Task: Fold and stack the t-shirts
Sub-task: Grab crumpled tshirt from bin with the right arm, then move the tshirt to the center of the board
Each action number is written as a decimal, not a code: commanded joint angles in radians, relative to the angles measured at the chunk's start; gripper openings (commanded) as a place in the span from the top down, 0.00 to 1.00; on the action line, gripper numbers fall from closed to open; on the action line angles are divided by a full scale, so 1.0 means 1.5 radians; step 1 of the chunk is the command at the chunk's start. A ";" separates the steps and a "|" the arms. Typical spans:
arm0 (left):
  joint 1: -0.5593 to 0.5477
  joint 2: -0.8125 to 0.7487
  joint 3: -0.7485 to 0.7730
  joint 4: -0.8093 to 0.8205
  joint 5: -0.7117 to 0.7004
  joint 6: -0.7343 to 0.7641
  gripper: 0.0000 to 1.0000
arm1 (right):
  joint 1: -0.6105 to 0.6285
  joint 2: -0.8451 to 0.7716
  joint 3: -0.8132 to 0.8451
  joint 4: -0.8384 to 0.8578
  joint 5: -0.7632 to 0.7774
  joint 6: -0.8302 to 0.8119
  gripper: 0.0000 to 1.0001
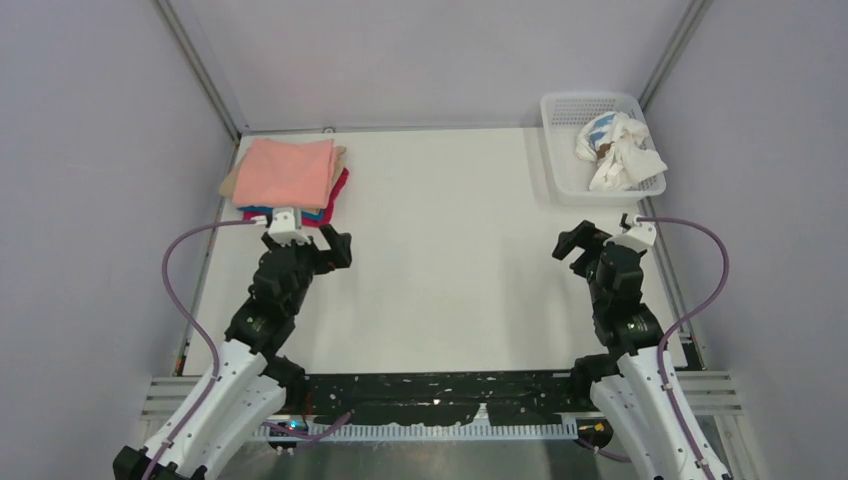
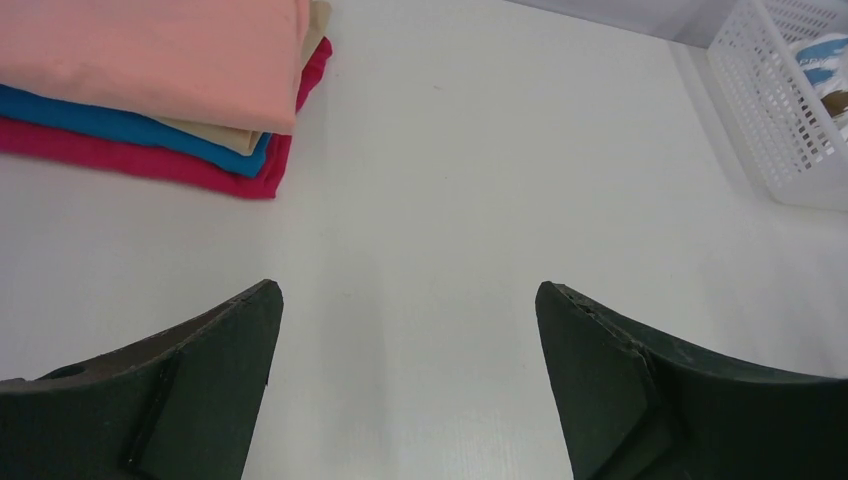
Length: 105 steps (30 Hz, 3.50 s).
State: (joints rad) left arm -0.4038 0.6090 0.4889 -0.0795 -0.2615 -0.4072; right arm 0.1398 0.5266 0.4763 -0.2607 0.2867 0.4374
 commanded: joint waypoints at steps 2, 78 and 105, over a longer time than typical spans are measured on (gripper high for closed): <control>0.000 0.010 0.000 0.039 0.000 0.009 0.00 | 0.000 0.041 0.050 0.043 0.007 0.004 0.05; 0.000 0.035 0.048 -0.054 -0.036 -0.001 0.00 | -0.108 0.865 0.875 0.256 0.159 -0.852 0.95; 0.000 0.015 0.024 -0.058 0.071 -0.059 0.00 | 0.236 0.539 0.764 0.056 -0.536 -0.147 0.95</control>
State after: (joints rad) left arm -0.4038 0.6163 0.5129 -0.1921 -0.1856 -0.4793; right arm 0.4118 1.3323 1.6760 -0.2119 -0.4797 0.1673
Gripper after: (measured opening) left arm 0.994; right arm 0.173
